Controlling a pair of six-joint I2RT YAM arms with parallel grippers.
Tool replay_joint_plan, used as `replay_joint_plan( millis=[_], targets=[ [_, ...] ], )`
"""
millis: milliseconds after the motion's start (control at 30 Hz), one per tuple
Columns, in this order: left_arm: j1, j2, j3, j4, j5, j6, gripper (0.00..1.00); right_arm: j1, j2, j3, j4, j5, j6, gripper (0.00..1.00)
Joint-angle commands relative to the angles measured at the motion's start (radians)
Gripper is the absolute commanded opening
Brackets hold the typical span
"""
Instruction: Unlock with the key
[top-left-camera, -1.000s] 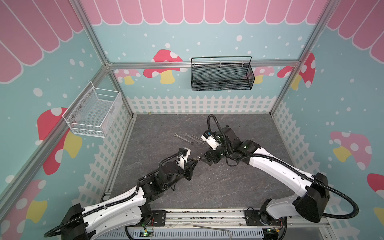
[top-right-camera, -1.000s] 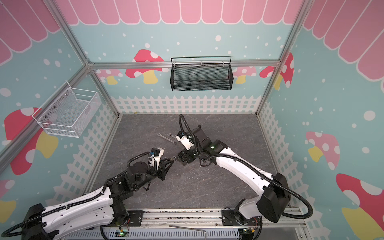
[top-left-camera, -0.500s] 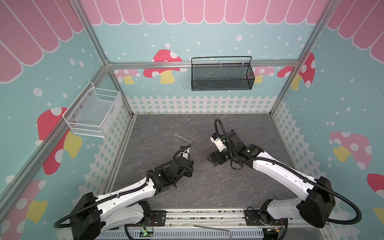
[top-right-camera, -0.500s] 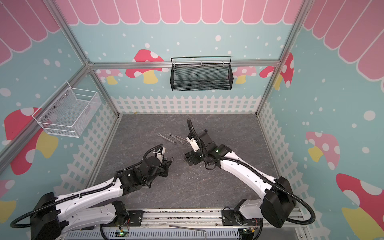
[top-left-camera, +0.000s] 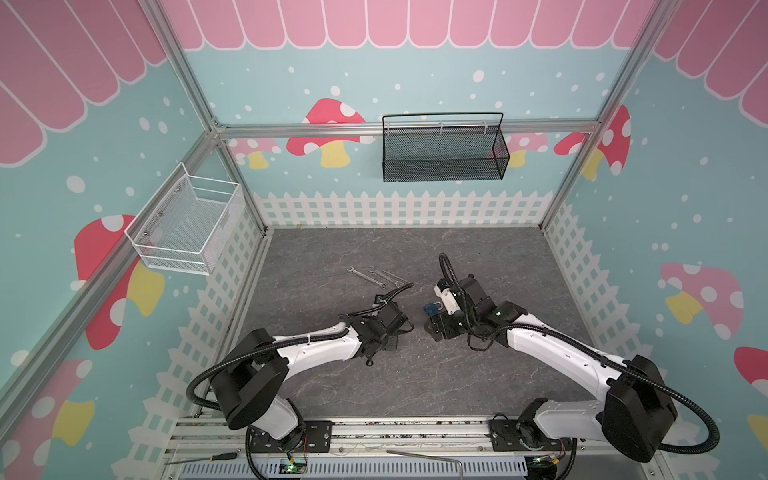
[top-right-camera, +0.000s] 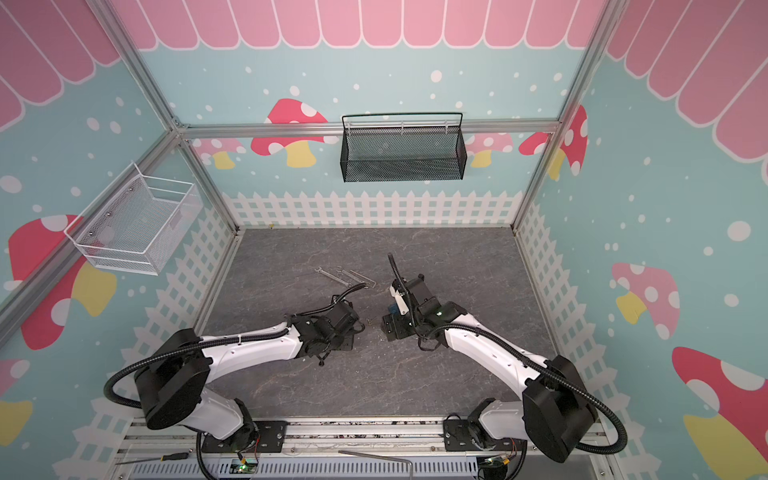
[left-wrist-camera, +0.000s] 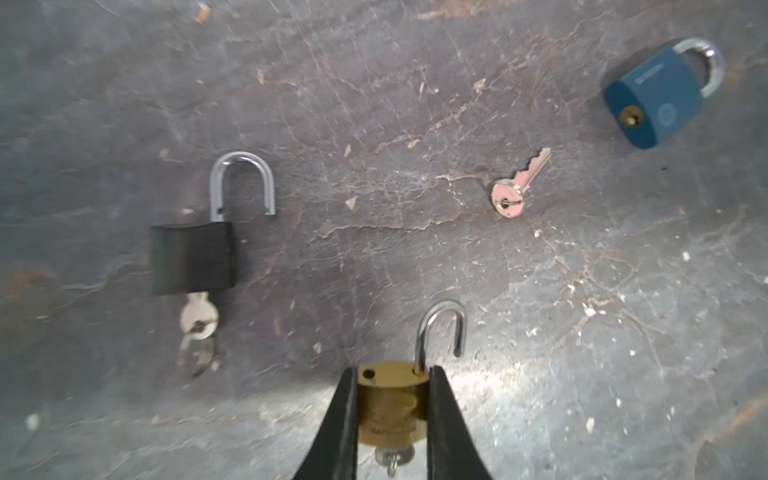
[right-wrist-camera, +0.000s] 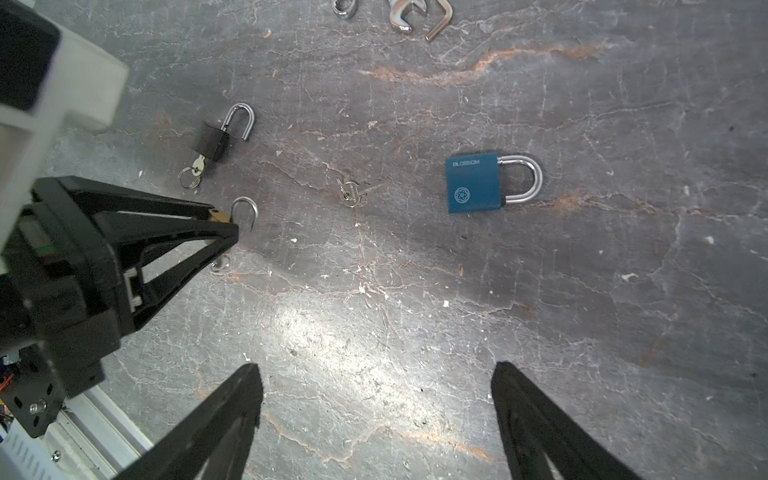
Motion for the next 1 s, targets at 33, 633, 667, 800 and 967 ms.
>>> replay_joint_plan(
  millis=[33, 633, 667, 800, 967],
  targets=[
    [0.012, 0.051, 0.054, -0.023, 0.043, -0.033, 0.00, -0.012, -0.032, -0.017, 0.026, -0.008, 0.032, 0.89],
    [0.043, 0.133, 0.056, -0.031, 0.071, -0.077, 0.20, -0.017, -0.066, -0.046, 0.032, -0.010, 0.032, 0.89],
    [0.044, 0.130, 0.054, -0.031, 0.073, -0.077, 0.24, -0.017, -0.065, -0.043, 0.033, -0.010, 0.031, 0.89],
    [0.047, 0.090, 0.040, -0.032, 0.073, -0.080, 0.38, -0.017, -0.055, -0.018, 0.036, -0.011, 0.036, 0.89],
    [0.057, -0.017, 0.014, -0.035, 0.074, -0.083, 0.43, -0.017, -0.034, 0.004, 0.059, -0.039, 0.039, 0.88]
  ],
)
